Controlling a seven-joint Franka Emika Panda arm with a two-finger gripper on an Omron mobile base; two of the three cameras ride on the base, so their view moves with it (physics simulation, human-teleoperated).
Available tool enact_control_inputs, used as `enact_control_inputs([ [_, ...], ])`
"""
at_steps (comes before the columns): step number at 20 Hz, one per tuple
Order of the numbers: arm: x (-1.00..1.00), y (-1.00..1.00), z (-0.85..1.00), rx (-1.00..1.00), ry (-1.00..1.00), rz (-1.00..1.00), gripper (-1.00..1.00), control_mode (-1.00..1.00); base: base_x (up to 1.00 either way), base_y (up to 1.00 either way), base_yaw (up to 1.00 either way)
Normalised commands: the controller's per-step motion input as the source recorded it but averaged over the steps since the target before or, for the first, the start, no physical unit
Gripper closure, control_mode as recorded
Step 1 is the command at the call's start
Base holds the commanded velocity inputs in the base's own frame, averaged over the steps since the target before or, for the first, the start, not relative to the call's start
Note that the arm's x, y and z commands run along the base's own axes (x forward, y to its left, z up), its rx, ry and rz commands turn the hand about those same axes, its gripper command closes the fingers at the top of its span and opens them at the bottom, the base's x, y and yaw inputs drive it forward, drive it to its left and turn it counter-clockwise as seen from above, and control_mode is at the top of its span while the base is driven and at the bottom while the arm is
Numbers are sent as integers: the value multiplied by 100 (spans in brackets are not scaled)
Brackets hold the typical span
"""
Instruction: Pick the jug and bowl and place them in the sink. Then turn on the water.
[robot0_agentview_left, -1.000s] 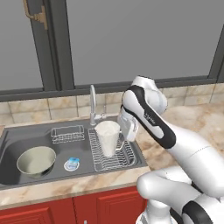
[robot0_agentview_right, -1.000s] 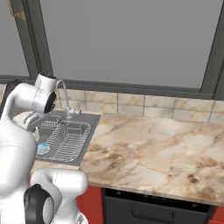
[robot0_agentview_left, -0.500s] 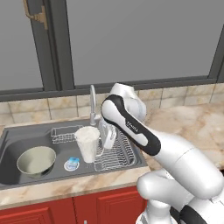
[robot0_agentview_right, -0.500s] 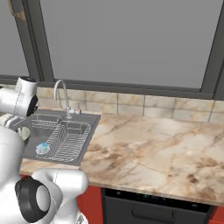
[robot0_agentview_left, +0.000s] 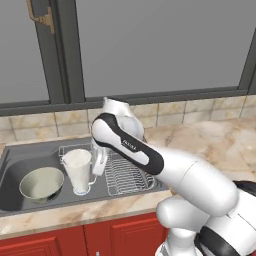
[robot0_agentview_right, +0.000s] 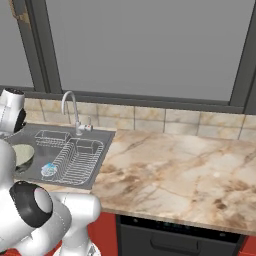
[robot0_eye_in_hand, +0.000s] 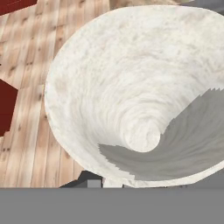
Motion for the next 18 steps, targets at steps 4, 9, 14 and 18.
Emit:
enact_control_inputs([
  [4, 23, 42, -4, 0, 2, 0, 100, -100, 0, 0, 0],
  [9, 47, 19, -7, 0, 0, 0, 100, -100, 0, 0, 0],
  [14, 43, 25, -22, 0, 0, 0, 100, -100, 0, 0, 0],
  [18, 23, 29, -27, 0, 0, 0, 100, -100, 0, 0, 0],
])
